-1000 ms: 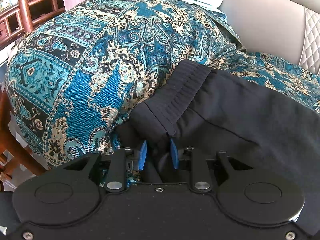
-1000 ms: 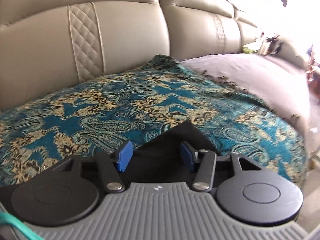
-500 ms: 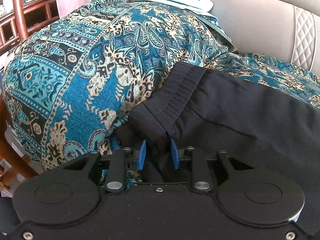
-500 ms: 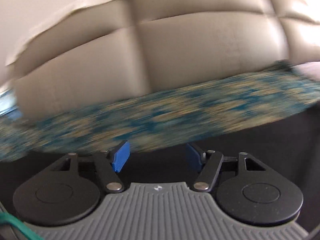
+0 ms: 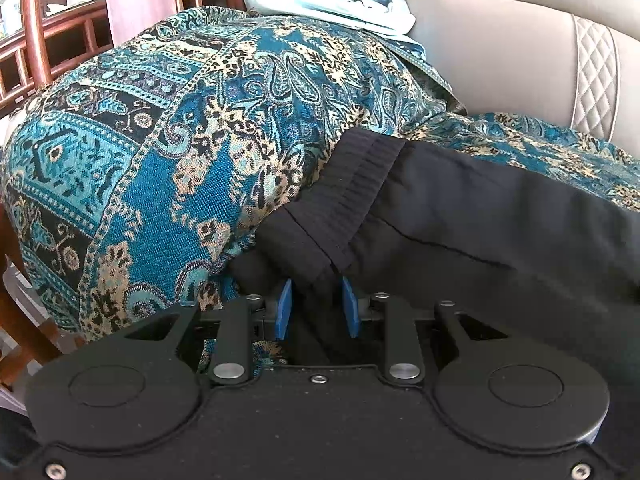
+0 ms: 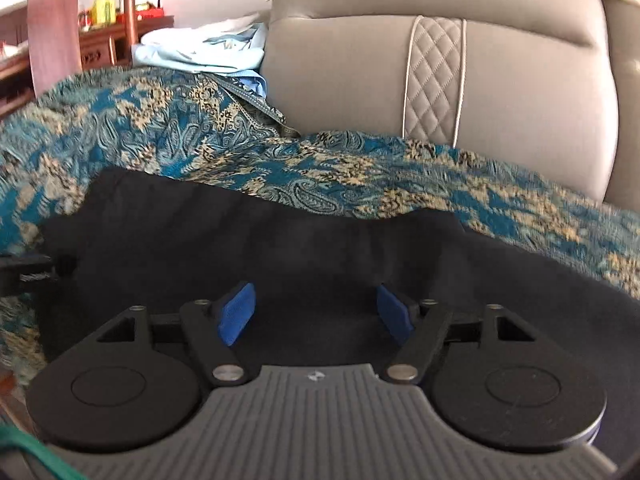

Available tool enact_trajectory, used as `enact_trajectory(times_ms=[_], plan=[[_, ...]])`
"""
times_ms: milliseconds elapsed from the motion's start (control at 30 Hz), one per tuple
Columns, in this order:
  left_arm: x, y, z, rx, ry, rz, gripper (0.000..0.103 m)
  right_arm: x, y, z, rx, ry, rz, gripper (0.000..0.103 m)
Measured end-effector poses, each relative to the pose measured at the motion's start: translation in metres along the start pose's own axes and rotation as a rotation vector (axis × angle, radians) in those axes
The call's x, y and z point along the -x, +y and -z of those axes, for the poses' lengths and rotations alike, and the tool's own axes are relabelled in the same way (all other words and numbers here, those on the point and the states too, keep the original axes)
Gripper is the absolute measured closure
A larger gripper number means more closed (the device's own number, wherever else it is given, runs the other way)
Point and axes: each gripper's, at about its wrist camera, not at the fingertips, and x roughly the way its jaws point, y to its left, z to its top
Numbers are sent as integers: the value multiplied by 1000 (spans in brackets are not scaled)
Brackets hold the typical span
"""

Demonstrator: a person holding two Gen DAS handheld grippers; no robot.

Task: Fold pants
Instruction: 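Move the open right gripper back over the folded pants to smooth them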

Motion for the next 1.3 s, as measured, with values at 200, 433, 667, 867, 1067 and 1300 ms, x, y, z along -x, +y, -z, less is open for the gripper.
enact_trajectory(times_ms=[200, 433, 667, 867, 1067, 1300], plan=[[2, 1, 3, 3, -16, 8, 76, 0, -20, 0, -9, 12, 65, 18], [3, 4, 4, 20, -12, 25, 76, 19, -83, 2, -116, 56, 110, 9], [4, 2, 2, 20, -10, 16, 76, 104, -172, 40, -364, 38, 248, 7], [2, -2, 1, 7, -10, 3, 75, 211, -282, 97, -742, -16, 504, 7], [0, -4, -2, 31, 6, -12, 75, 306, -358, 172, -1078, -124, 665, 7], [-2, -4, -9, 67, 49, -22, 75, 331, -383, 243, -1325, -230, 615, 11]])
